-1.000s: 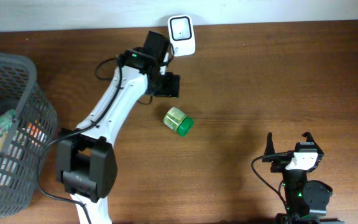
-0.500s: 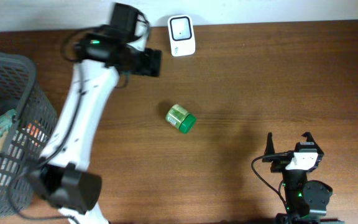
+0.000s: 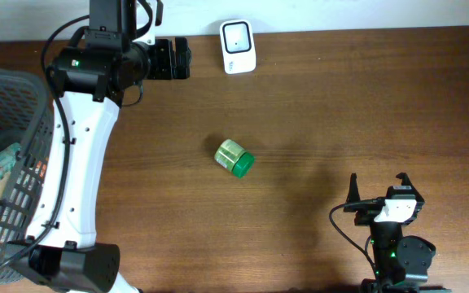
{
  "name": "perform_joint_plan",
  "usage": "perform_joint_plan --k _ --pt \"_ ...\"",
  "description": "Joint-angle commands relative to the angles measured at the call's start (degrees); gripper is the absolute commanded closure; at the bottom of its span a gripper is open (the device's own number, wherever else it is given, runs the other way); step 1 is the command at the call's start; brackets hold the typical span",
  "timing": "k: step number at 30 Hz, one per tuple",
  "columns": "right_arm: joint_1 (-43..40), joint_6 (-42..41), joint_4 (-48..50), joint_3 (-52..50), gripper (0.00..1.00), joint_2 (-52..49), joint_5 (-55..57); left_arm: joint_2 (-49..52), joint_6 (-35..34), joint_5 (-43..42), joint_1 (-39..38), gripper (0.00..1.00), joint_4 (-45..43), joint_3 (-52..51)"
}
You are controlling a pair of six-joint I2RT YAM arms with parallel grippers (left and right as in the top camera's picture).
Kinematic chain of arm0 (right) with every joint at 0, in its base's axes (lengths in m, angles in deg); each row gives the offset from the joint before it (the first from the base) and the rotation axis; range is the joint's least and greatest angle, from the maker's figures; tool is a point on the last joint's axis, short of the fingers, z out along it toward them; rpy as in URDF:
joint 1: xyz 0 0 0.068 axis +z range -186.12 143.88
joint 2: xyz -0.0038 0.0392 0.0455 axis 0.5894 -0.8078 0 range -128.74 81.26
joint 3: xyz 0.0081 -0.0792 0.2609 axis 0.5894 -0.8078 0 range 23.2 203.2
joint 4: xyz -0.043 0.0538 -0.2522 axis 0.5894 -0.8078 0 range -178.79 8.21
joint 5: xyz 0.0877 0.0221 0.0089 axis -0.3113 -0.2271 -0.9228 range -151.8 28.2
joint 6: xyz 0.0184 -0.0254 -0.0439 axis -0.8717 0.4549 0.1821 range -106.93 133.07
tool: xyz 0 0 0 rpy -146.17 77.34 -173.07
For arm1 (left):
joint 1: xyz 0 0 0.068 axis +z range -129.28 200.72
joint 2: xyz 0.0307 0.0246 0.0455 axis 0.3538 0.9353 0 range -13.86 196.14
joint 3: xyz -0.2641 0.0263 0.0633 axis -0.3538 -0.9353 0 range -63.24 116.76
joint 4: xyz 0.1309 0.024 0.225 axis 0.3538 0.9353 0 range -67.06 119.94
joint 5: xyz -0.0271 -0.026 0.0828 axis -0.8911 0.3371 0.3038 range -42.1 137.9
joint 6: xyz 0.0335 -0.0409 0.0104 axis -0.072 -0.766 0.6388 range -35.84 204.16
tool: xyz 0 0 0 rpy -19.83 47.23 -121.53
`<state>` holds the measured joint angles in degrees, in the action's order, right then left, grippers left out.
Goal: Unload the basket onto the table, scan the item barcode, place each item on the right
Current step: 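Carry the jar with the left gripper and set it on the table, then return the left gripper into the basket and grasp the Pantene tube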
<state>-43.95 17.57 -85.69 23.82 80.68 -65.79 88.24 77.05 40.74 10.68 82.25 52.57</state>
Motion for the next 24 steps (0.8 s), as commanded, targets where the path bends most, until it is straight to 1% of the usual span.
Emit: perform_joint_plan --k 1,6,9,13,15,18,24 --pt "0.33 -0.48 -0.22 -0.31 0.02 0.39 0.04 -1.09 -0.04 -0.98 0.11 0.01 0.09 0.55" --pt "0.33 -0.5 -0.22 -0.31 0.02 0.39 0.04 -1.42 2.01 -1.01 0.11 0.01 -0.68 0.87" --pt "0.33 -0.5 -0.24 -0.31 0.02 0.39 0.04 -2.99 4.04 -0.33 0.28 0.01 -0.83 3.56" --pt "0.33 -0.5 -0.24 -0.31 0.02 0.39 0.04 -5.73 3.63 -0.37 6.36 0.01 -0.87 4.63" --pt "0.33 -0.48 -0.24 -0.31 0.02 0.39 0.04 -5.92 0.42 -0.44 11.58 0.01 -0.33 4.63" --pt "0.33 -0.5 -0.22 -0.31 0.02 0.39 0.04 -5.92 -1.29 -0.61 16.96 0.0 -0.04 4.63" --pt "0.33 -0.48 -0.24 -0.31 0.02 0.39 0.04 -5.92 -4.09 -0.61 22.47 0.0 0.61 4.63"
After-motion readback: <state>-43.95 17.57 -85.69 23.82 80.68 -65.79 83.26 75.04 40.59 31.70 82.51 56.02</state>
